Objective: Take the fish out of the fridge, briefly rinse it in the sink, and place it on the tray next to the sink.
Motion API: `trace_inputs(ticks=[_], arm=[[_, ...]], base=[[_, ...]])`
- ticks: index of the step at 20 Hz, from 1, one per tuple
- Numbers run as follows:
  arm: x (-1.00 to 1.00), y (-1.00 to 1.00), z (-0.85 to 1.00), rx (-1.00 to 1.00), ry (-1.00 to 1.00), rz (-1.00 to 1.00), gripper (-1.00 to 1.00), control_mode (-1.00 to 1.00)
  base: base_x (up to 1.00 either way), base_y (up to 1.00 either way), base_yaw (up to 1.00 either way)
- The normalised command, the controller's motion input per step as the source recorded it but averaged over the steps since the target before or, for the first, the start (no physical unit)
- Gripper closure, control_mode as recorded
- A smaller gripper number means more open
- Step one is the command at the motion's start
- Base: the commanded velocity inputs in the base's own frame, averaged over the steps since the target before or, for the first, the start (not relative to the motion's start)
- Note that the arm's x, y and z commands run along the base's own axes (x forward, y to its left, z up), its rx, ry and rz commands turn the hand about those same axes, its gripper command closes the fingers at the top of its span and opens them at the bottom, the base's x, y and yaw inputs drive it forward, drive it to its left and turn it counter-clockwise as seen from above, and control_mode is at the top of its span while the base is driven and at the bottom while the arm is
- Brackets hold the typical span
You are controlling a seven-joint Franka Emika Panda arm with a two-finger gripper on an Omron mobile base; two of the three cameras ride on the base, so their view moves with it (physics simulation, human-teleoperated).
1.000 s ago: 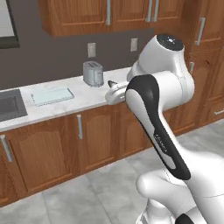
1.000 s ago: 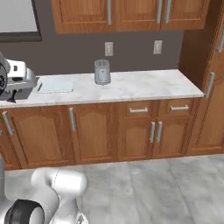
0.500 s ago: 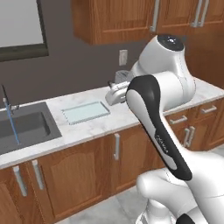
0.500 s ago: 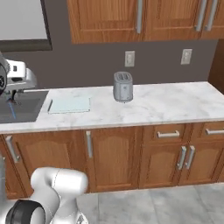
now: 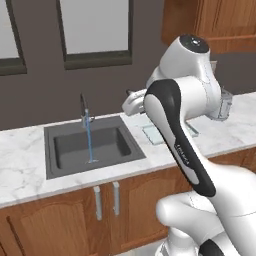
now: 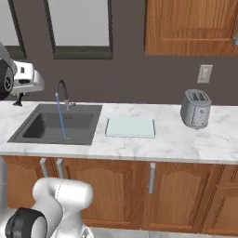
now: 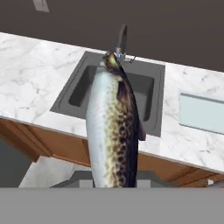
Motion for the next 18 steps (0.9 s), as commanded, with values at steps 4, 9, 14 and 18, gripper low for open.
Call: trace_inputs(ticks=[4,9,14,18], arm=[[0.00,0.00,0.00,0.00,0.00,0.00,1.00,1.00],[0.00,0.00,0.00,0.00,0.00,0.00,1.00,1.00],[0.00,0.00,0.00,0.00,0.00,0.00,1.00,1.00],[0.00,0.00,0.00,0.00,0.00,0.00,1.00,1.00]], base=[[-0.08,0.30,0.28],[-0.05,0.00,0.00],[-0.02,-0.15,-0.23],[0.00,-0.04,-0.13]])
